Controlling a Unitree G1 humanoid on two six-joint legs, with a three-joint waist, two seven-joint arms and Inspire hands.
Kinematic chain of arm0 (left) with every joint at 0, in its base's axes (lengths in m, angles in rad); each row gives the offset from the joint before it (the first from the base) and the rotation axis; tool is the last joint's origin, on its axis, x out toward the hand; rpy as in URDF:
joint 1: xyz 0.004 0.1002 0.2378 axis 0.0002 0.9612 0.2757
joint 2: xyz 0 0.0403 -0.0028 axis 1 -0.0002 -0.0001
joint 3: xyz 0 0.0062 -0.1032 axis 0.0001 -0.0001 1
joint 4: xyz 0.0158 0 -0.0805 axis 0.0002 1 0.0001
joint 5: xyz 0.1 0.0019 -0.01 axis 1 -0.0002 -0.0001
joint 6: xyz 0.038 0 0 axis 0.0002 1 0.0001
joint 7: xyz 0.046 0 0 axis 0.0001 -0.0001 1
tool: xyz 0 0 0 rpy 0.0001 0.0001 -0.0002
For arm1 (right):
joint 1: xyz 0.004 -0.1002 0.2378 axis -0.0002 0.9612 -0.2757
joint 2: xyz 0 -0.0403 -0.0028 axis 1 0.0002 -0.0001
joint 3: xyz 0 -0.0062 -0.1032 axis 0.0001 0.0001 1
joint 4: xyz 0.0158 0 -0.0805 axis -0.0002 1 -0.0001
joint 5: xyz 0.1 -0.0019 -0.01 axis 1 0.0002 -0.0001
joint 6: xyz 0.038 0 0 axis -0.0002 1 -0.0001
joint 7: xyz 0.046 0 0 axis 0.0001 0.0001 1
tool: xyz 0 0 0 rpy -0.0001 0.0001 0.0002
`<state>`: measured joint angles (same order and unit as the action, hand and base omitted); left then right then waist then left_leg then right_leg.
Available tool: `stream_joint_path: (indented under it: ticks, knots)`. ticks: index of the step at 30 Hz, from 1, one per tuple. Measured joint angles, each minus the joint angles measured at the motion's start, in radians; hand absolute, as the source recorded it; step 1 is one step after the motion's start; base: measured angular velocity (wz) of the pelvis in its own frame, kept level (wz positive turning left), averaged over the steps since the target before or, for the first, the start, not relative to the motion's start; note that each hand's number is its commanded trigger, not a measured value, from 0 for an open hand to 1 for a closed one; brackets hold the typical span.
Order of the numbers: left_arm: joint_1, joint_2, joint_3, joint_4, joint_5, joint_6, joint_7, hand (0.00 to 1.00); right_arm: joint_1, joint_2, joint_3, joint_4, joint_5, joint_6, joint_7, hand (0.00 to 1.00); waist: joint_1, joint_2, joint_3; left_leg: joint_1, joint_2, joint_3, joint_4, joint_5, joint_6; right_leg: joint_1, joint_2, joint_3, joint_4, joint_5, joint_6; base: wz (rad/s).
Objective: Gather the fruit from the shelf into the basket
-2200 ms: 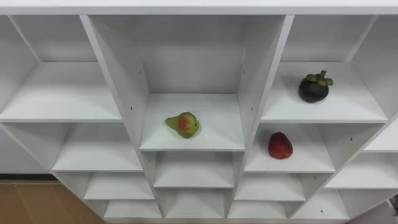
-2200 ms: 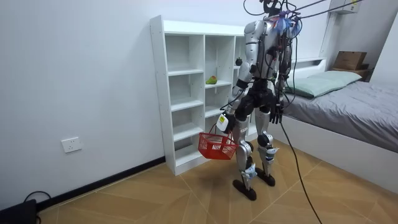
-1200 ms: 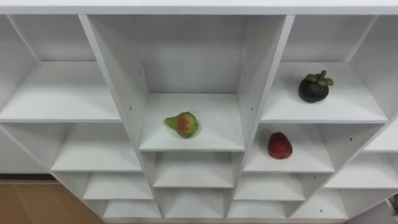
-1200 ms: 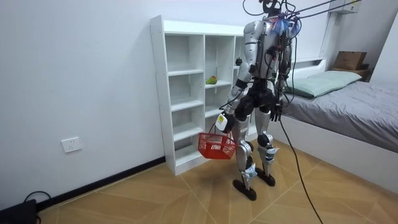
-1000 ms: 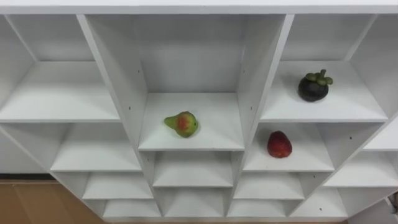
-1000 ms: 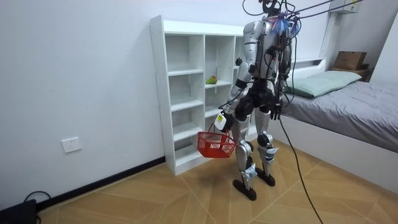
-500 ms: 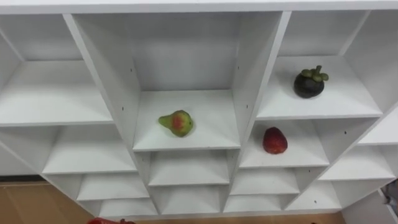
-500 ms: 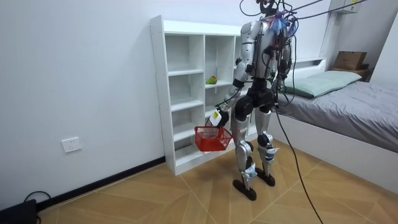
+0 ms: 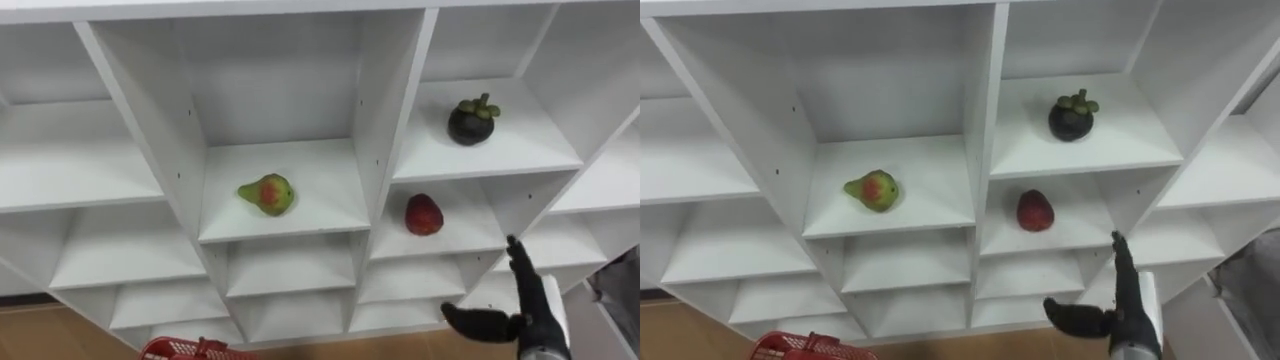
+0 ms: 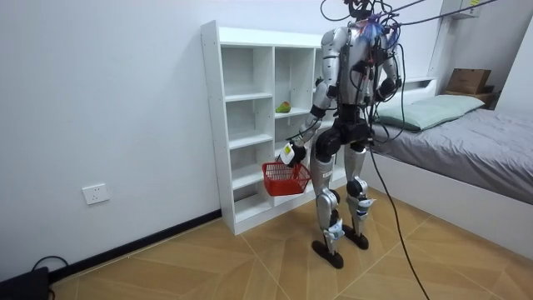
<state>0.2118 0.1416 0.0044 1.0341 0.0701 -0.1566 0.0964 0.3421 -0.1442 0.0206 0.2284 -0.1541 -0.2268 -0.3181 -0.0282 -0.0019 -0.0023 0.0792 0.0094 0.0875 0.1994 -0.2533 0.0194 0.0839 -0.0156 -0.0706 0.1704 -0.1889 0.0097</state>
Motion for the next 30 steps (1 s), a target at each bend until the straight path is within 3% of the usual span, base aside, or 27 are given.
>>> stream_joint_path:
  ticks: [7, 16, 23, 30]
  knots:
    - [0.011, 0.001, -0.019, 0.008, -0.001, -0.016, 0.007, 1.0, 0.005, -0.008, 0.029, -0.131, 0.0, -0.045, -0.077, 0.0, 0.007, 0.01, -0.005, 0.004, 0.0, 0.004, 0.0, 0.0, 0.0, 0.001, 0.0, 0.006, 0.0, 0.0, 0.0, -0.01]
    - [0.015, 0.003, -0.039, 0.006, -0.032, -0.016, -0.005, 1.0, 0.012, -0.024, 0.037, -0.263, -0.005, -0.048, -0.142, 0.0, 0.009, 0.018, -0.006, 0.007, 0.0, 0.01, -0.002, 0.0, 0.0, 0.0, 0.001, 0.014, 0.0, 0.0, 0.0, -0.02]
    - [0.009, 0.003, -0.052, 0.006, -0.039, -0.014, -0.041, 1.0, 0.01, -0.028, 0.081, -0.28, -0.017, -0.048, -0.174, 0.0, 0.027, 0.012, 0.0003, 0.014, 0.002, 0.018, -0.004, 0.0, 0.0, 0.0, 0.001, 0.015, 0.001, 0.001, 0.0, -0.01]
    - [0.003, 0.005, -0.065, 0.006, -0.039, -0.01, -0.071, 1.0, -0.019, -0.033, 0.088, -0.286, -0.035, -0.047, -0.186, 0.0, 0.035, 0.011, 0.0008, 0.01, 0.002, 0.017, -0.011, 0.0, 0.0, -0.003, 0.002, 0.013, 0.0, 0.001, 0.0, 0.0]
